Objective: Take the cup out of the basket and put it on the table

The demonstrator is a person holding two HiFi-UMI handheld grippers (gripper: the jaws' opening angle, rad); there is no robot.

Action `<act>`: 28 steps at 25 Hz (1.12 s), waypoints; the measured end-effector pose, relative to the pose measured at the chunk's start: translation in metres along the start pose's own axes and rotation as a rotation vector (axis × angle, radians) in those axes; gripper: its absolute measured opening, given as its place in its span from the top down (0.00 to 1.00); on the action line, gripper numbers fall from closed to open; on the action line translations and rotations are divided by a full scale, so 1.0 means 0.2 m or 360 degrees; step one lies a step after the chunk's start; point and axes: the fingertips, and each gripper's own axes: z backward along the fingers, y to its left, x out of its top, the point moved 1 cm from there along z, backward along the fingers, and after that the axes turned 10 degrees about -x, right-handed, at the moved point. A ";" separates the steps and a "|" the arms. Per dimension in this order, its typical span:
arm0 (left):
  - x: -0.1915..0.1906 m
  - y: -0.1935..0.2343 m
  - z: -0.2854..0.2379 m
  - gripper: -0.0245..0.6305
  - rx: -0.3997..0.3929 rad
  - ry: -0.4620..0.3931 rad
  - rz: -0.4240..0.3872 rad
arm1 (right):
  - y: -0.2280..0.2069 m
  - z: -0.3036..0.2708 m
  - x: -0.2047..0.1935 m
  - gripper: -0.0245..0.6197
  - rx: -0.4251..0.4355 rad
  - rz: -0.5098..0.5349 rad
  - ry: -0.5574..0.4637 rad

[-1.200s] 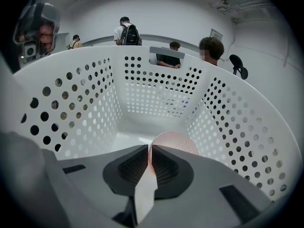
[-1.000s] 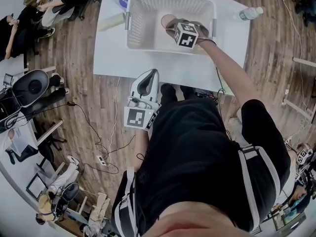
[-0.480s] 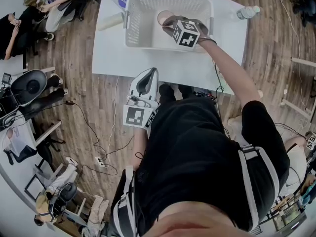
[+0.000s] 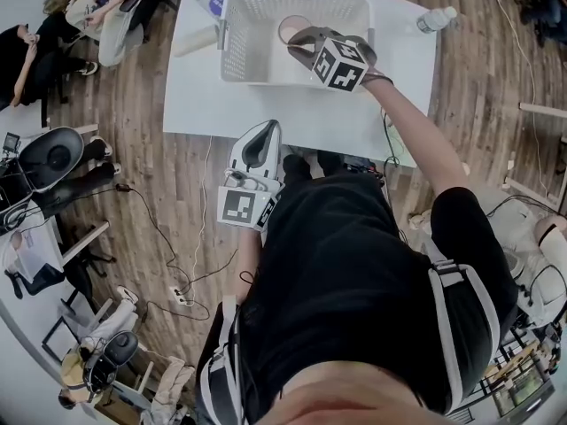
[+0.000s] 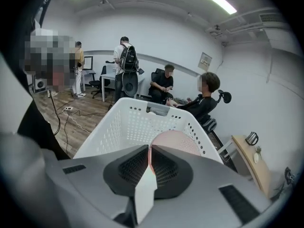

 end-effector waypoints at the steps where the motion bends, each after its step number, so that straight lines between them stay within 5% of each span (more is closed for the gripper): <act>1: -0.01 0.00 0.00 0.93 -0.0002 0.0000 -0.0004 | -0.01 0.02 0.02 0.91 -0.0011 -0.0004 -0.0021; 15: 0.04 -0.06 -0.02 0.93 -0.0065 -0.0013 -0.0089 | 0.04 0.44 0.29 0.91 -0.0135 0.0001 -0.0256; 28: 0.05 -0.05 -0.08 0.93 -0.0111 -0.0009 -0.0113 | 0.18 0.66 0.33 0.91 -0.0221 -0.0117 -0.0365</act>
